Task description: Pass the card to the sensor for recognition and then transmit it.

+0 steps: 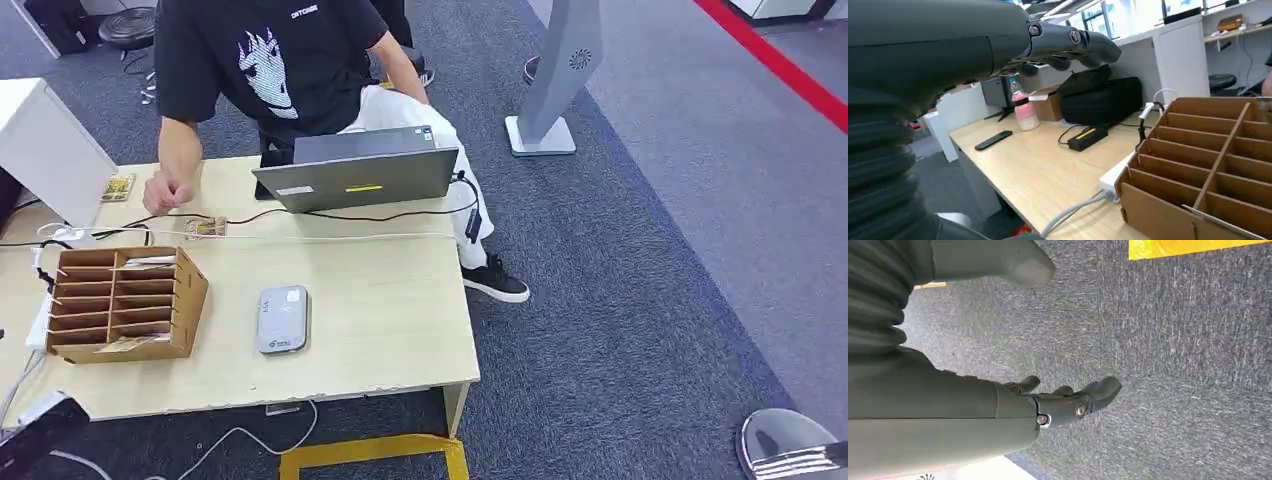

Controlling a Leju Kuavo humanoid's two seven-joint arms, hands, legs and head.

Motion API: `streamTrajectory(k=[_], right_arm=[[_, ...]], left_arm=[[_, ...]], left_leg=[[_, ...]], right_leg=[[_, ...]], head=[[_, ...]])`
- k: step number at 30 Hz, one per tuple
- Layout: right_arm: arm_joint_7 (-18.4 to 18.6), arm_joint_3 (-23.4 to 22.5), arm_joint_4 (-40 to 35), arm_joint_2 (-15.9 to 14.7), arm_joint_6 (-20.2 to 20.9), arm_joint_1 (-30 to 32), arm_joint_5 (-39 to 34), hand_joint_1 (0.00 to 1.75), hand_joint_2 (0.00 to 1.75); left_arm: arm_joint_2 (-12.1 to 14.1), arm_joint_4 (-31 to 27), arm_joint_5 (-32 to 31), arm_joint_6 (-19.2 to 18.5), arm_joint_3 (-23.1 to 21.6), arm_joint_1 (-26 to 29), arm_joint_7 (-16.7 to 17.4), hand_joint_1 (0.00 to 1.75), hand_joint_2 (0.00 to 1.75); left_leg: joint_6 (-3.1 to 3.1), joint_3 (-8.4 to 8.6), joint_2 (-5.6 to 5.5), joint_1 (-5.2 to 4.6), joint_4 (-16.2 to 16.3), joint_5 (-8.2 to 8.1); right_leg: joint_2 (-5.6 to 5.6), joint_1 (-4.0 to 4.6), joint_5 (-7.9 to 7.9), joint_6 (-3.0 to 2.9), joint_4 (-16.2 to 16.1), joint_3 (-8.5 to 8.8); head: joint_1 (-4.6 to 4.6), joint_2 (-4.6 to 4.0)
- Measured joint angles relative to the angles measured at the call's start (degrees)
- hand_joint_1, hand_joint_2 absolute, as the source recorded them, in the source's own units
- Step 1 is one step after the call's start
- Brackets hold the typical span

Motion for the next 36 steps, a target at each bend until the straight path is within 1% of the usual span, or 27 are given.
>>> streamTrajectory(k=[4, 6, 8, 11, 13, 17, 20, 26, 30, 32, 36], right_arm=[[-0.11, -0.02, 0.0, 0.0, 0.0, 0.0, 0.42, 0.0, 1.75], [-0.22, -0.02, -0.02, 0.0, 0.0, -0.04, 0.74, 0.0, 1.75], [-0.37, -0.02, -0.02, 0.0, 0.04, -0.11, 1.29, 0.0, 1.75], [-0.44, -0.02, -0.02, 0.0, 0.09, -0.3, 1.86, 0.0, 1.75], [-0.48, -0.02, -0.02, 0.0, 0.26, -0.37, 2.27, 0.0, 1.75], [-0.7, -0.02, -0.02, 0.13, 0.74, -0.44, 3.04, 0.0, 1.75], [-0.81, -0.02, -0.02, 0.22, 0.83, -0.46, 3.43, 0.0, 1.75], [-0.87, -0.02, -0.02, 0.28, 0.83, -0.47, 3.65, 0.0, 1.75], [-0.85, -0.02, -0.02, 0.31, 0.83, -0.47, 4.18, 0.0, 1.75], [-0.46, -0.02, -0.02, 0.33, 0.89, -0.53, 4.59, 0.0, 1.75], [-0.28, -0.02, -0.02, 0.52, 1.07, -0.73, 5.07, 0.0, 1.75]], left_arm=[[-0.42, 1.25, 0.66, 0.09, 0.0, -0.46, 0.04, 0.0, 1.75], [-0.87, 3.28, -0.13, 1.07, 0.0, -2.0, 0.13, 0.0, 1.75], [-1.62, 6.19, -2.39, 2.98, -0.02, -4.38, 0.22, 0.0, 1.75], [-3.54, 11.2, -4.55, 5.27, -0.2, -8.66, -0.29, 0.0, 1.75], [-4.77, 13.67, -5.64, 6.41, -0.37, -10.48, -0.87, 0.0, 1.75], [-6.93, 18.21, -8.0, 8.53, -1.33, -13.5, -1.25, 0.0, 1.75], [-8.35, 20.74, -8.39, 9.79, -1.73, -14.97, -2.08, 0.0, 1.75], [-10.43, 23.01, -8.39, 10.27, -2.29, -15.76, -2.56, 0.0, 1.75], [-11.26, 23.32, -7.65, 9.55, -2.78, -16.44, -3.69, 0.0, 1.75], [-11.85, 23.65, -7.56, 9.03, -3.51, -17.38, -4.28, 0.0, 1.75], [-13.29, 24.68, -8.11, 8.92, -6.54, -19.2, -4.76, 0.0, 1.75]], left_leg=[[0.0, 0.0, 0.0, -0.01, 0.0, 0.0], [0.0, 0.0, -0.05, -0.01, 0.0, 0.0], [0.0, 0.01, -0.09, -0.01, 0.0, 0.02], [-0.01, 0.01, -0.14, -0.01, 0.0, 0.09], [-0.02, 0.01, -0.13, 0.0, 0.01, 0.11], [-0.02, 0.01, -0.13, -0.01, 0.02, 0.11], [-0.02, 0.0, -0.13, -0.02, 0.02, 0.1], [-0.01, -0.01, -0.1, -0.02, 0.02, 0.09], [-0.01, 0.0, -0.1, -0.02, 0.02, 0.1], [-0.02, 0.0, -0.11, -0.02, 0.02, 0.1], [-0.02, 0.0, -0.09, -0.02, 0.02, 0.11]], right_leg=[[0.0, 0.0, 0.0, 0.0, 0.0, -0.01], [-0.04, 0.0, 0.0, 0.0, -0.01, -0.01], [-0.1, 0.0, 0.01, 0.0, -0.01, 0.0], [-0.14, 0.0, 0.05, 0.0, 0.0, 0.02], [-0.13, 0.0, 0.07, 0.02, 0.0, 0.01], [-0.12, 0.0, 0.07, 0.02, 0.0, 0.0], [-0.12, -0.02, 0.07, 0.03, 0.0, 0.0], [-0.09, -0.01, 0.06, 0.03, -0.01, -0.03], [-0.1, -0.01, 0.07, 0.03, -0.01, -0.04], [-0.11, -0.01, 0.07, 0.03, -0.01, -0.04], [-0.08, -0.01, 0.09, 0.03, -0.01, -0.02]], head=[[0.0, 0.0], [0.0, 0.0], [-0.02, 0.0], [0.0, 0.0], [0.0, 0.0], [0.0, 0.0], [0.0, 0.0], [0.02, 0.0], [0.0, 0.0], [0.0, 0.0], [-0.02, 0.0]])
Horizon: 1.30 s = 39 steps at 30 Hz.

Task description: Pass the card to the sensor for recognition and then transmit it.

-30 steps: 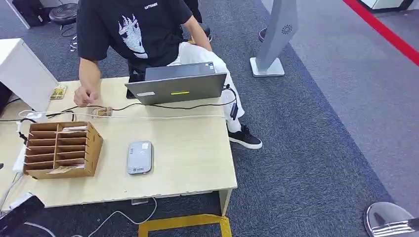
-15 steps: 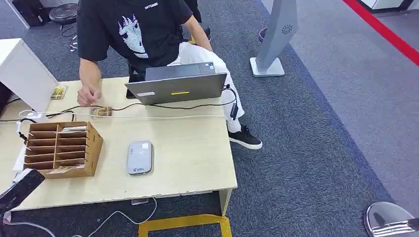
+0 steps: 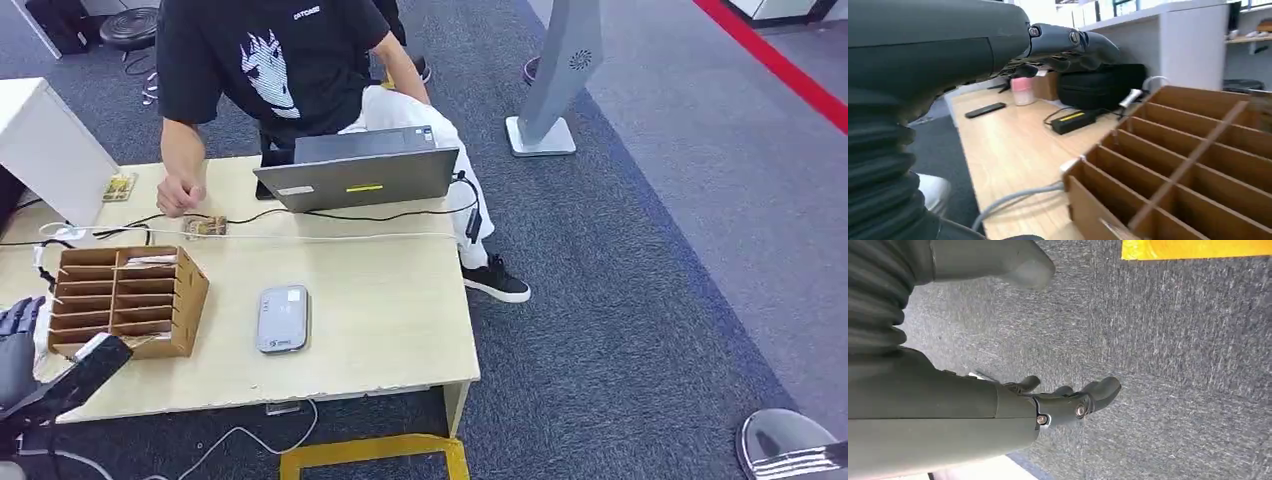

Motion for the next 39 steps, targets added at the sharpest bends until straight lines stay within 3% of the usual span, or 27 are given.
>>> streamTrajectory(k=[11, 39], right_arm=[[-0.09, 0.0, 0.0, 0.09, -0.09, 0.02, 0.2, 0.0, 1.75], [-0.44, 0.0, -0.09, 0.11, -0.18, 0.03, 1.4, 0.0, 1.75]], left_arm=[[-1.55, 1.81, -0.24, 0.13, -3.23, -1.3, 0.0, 0.0, 1.75], [-2.16, 5.2, 1.77, 1.18, -3.56, 0.09, 1.07, 0.0, 1.75]], left_leg=[[0.0, -0.01, 0.01, 0.01, 0.0, -0.01], [0.0, -0.04, 0.0, 0.01, 0.0, -0.01]], right_leg=[[0.03, 0.01, -0.01, 0.0, 0.0, -0.03], [-0.01, 0.0, -0.01, 0.0, 0.0, -0.02]], head=[[0.02, 0.0], [0.0, 0.0]])
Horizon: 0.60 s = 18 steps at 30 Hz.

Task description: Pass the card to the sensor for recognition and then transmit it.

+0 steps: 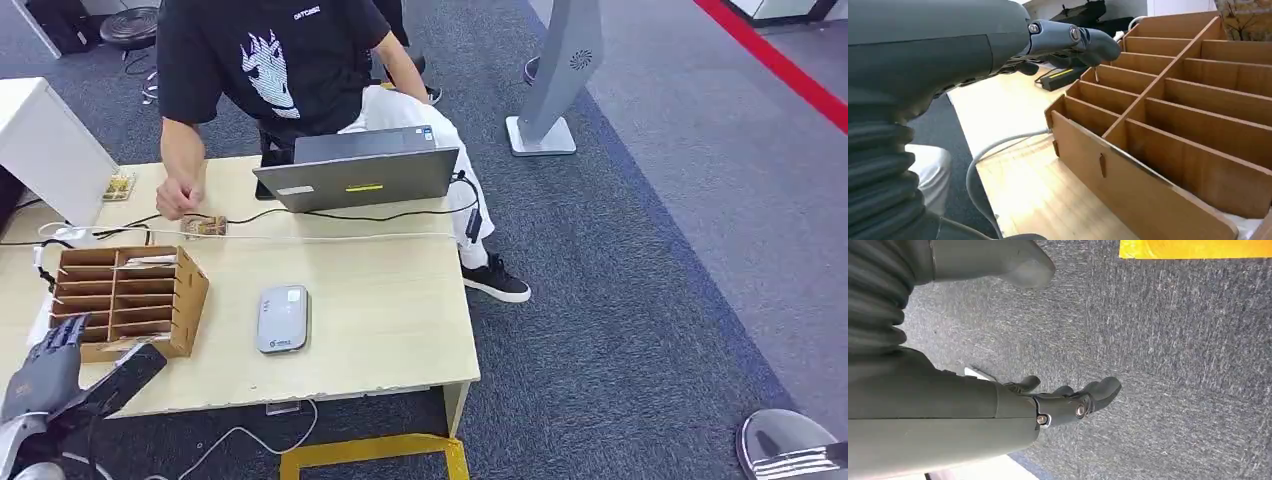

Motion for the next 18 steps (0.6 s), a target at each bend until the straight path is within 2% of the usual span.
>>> streamTrajectory(k=[18], right_arm=[[-1.29, -0.83, -0.07, 0.46, -0.07, -0.02, -0.09, 0.0, 1.75]], left_arm=[[-1.66, 2.58, -0.39, 1.42, 0.0, -0.02, -1.66, 0.0, 1.75]], left_leg=[[0.0, 0.0, 0.0, 0.0, 0.0, -0.01]], right_leg=[[0.0, 0.0, 0.0, 0.0, 0.0, 0.0]], head=[[0.0, 0.0]])
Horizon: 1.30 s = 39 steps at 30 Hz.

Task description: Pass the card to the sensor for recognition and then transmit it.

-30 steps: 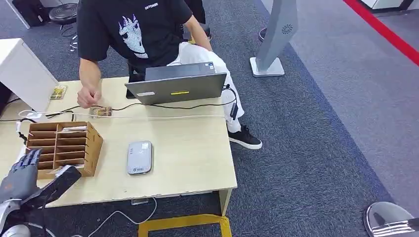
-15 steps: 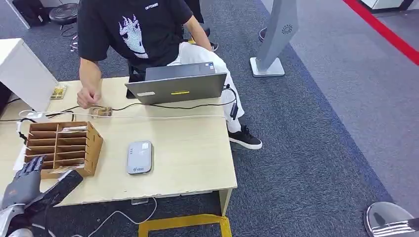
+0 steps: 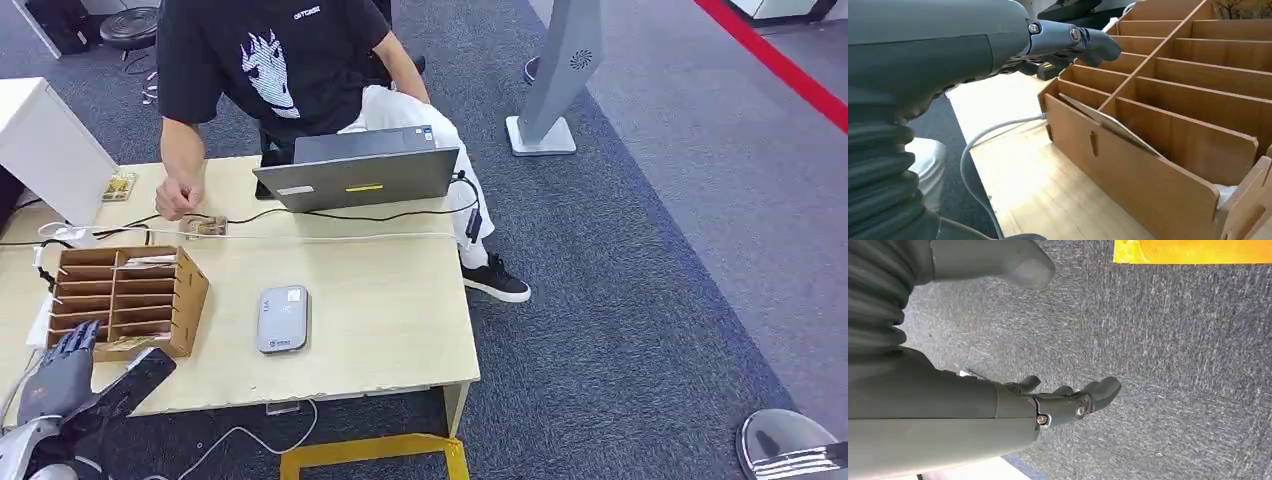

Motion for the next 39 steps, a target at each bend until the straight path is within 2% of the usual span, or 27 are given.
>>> streamTrajectory(k=[13, 19, 20, 21, 25, 29, 39], right_arm=[[-0.09, -0.13, 0.0, 0.0, -0.02, 0.0, 0.0, 0.0, 1.75], [-0.55, -0.18, 0.0, 0.02, -0.02, 0.04, 0.0, 0.0, 1.75], [-0.65, -0.2, 0.0, 0.02, -0.02, 0.05, 0.0, 0.0, 1.75], [-0.74, -0.22, 0.0, 0.02, -0.02, 0.05, 0.0, 0.0, 1.75], [-1.31, -0.57, 0.0, 0.04, 0.0, 0.1, -0.31, 0.0, 1.75], [-1.7, -1.14, 0.0, 0.18, -0.02, 0.14, -0.35, 0.0, 1.75], [-1.68, -2.01, 0.0, 0.48, 0.0, 0.45, -0.33, 0.0, 1.75]], left_arm=[[-0.04, 0.24, -0.17, 0.15, -0.02, -0.02, -0.15, 0.0, 1.75], [-0.87, 0.76, -0.24, 0.66, -0.02, -0.29, -0.52, 0.0, 1.75], [-1.03, 0.83, -0.24, 0.81, -0.02, -0.28, -0.52, 0.99, 1.75], [-1.16, 0.92, -0.22, 0.98, -0.02, -0.28, -0.5, 1.75, 1.75], [-1.55, 1.03, -1.46, 3.45, 0.0, -0.09, -0.37, 1.75, 1.75], [-2.45, 1.03, -4.83, 6.87, 0.0, -0.1, 1.36, 1.75, 1.75], [-4.17, 0.18, -5.47, 8.35, 0.07, 0.05, 1.47, 1.75, 1.75]], left_leg=[[0.0, 0.0, 0.0, 0.0, 0.0, 0.0], [0.0, 0.0, 0.0, 0.0, 0.0, 0.0], [0.0, 0.0, 0.0, 0.0, 0.0, 0.0], [0.0, -0.01, 0.0, 0.0, 0.0, 0.0], [0.0, -0.01, 0.0, 0.0, 0.0, 0.0], [0.0, 0.0, 0.0, 0.0, 0.0, 0.0], [0.0, 0.01, -0.02, -0.01, 0.0, 0.0]], right_leg=[[0.0, 0.0, 0.0, 0.0, 0.0, -0.01], [0.01, 0.0, 0.0, 0.0, 0.0, 0.0], [0.01, 0.0, 0.0, 0.0, 0.0, 0.0], [0.01, 0.0, 0.0, 0.0, 0.0, 0.0], [0.01, 0.0, 0.0, 0.0, 0.0, 0.0], [0.0, 0.0, 0.0, 0.0, 0.0, 0.0], [-0.01, -0.01, 0.0, 0.0, 0.0, 0.02]], head=[[0.02, 0.0], [0.02, 0.0], [0.02, 0.0], [0.0, 0.0], [0.02, 0.0], [0.02, 0.0], [0.02, 0.0]])
